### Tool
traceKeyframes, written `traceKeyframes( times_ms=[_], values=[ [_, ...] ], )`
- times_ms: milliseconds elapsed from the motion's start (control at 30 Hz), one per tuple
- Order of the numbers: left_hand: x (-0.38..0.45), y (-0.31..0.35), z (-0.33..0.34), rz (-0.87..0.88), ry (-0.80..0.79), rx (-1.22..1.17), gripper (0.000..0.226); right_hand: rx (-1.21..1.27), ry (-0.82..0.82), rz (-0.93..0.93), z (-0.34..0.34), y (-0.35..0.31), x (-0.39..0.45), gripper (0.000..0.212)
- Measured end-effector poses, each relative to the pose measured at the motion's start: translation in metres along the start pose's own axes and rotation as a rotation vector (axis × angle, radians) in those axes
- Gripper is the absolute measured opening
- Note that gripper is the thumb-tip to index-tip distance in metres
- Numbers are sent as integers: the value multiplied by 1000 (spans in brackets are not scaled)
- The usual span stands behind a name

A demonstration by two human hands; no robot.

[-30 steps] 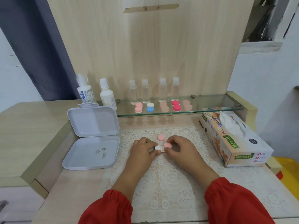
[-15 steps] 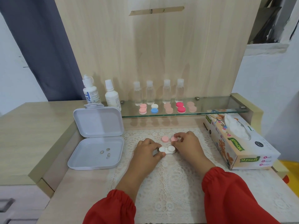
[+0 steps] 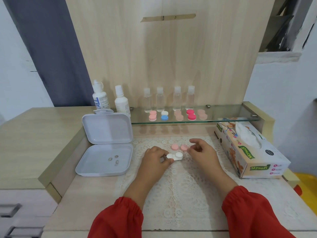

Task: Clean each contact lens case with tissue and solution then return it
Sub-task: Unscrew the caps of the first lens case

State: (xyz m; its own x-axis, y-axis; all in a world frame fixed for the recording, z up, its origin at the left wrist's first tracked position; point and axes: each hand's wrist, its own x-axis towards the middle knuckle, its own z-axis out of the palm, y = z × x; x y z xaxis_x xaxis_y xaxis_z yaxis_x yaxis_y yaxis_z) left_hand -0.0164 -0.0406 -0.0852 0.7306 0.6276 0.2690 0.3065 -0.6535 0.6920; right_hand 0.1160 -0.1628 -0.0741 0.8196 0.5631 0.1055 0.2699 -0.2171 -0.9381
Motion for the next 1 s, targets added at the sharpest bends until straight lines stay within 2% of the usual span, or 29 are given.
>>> traceKeyframes(
  times_ms=[167, 267, 433, 600, 767, 1000],
  values=[
    [-6, 9, -31, -89, 105, -94, 15, -60, -50, -47, 5, -10, -14, 26],
    [-11, 1, -63, -176, 177, -130, 10, -65, -163, -62, 14, -12, -28, 20],
    [-15, -28, -117, -218, 282, 70, 10, -306, -233, -170, 21, -5, -37, 19],
    [-17, -54, -142, -89, 265, 256, 21, -228, -228, -142, 21, 0, -32, 15],
    [-17, -64, -147, 64, 218, 439, 19, -221, -229, -145, 21, 0, -33, 15],
    [-17, -67, -145, 122, 232, 484, 17, -200, -226, -133, 21, 0, -33, 15]
  ],
)
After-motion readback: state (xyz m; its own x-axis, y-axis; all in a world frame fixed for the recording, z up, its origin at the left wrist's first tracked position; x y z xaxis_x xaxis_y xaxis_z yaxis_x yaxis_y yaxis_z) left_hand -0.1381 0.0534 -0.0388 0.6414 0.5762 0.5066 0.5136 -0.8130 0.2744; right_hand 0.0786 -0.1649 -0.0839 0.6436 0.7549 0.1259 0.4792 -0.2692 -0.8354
